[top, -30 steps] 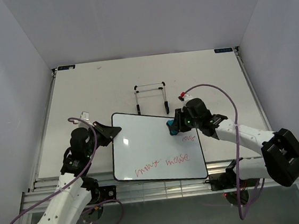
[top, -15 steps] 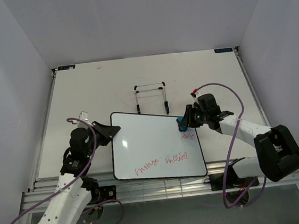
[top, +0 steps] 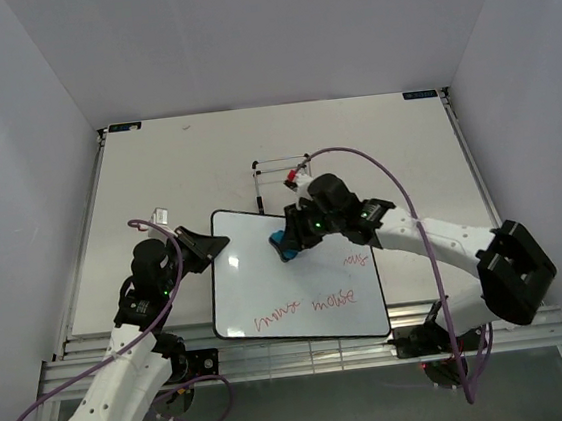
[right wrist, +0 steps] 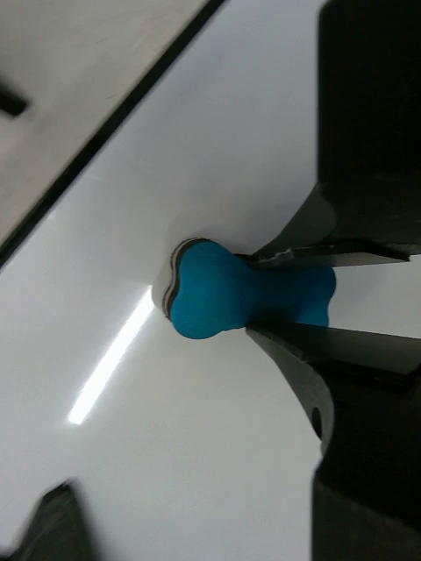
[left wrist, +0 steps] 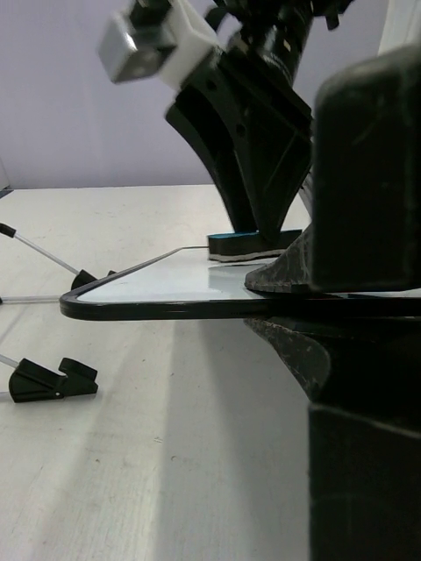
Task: Erase the whiteboard
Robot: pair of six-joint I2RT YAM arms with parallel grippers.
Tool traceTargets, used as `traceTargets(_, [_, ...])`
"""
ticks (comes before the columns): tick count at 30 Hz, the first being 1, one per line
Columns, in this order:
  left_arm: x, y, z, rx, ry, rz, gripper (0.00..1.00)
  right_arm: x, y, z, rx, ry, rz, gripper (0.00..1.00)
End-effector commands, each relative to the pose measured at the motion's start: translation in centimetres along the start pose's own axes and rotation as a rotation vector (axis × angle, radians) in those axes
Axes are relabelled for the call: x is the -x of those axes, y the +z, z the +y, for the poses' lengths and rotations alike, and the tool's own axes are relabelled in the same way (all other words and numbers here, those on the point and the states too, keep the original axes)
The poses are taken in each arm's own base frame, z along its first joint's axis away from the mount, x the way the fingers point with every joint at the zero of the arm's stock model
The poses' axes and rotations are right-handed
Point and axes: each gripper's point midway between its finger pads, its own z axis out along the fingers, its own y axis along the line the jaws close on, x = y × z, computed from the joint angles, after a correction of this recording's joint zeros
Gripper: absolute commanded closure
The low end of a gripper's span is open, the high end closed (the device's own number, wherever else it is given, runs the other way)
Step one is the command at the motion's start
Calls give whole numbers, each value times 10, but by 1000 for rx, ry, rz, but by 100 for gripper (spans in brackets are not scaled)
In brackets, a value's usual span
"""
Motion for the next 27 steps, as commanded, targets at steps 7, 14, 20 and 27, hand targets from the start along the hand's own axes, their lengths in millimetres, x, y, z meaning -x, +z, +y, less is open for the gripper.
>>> traceTargets(7, [-8, -3, 3, 5, 122, 47, 100, 80, 78, 86, 45, -230, 59, 92])
traceTargets(14, [-8, -5, 5, 14, 121, 39, 100, 87, 98, 75, -42, -265, 88, 92])
traceTargets(20, [-6, -6, 6, 21, 120, 27, 100, 64, 98, 30, -144, -226, 144, 92])
traceTargets(27, [-4, -7, 10, 40, 111, 6, 100, 24, 83, -34, -258, -149, 240, 92])
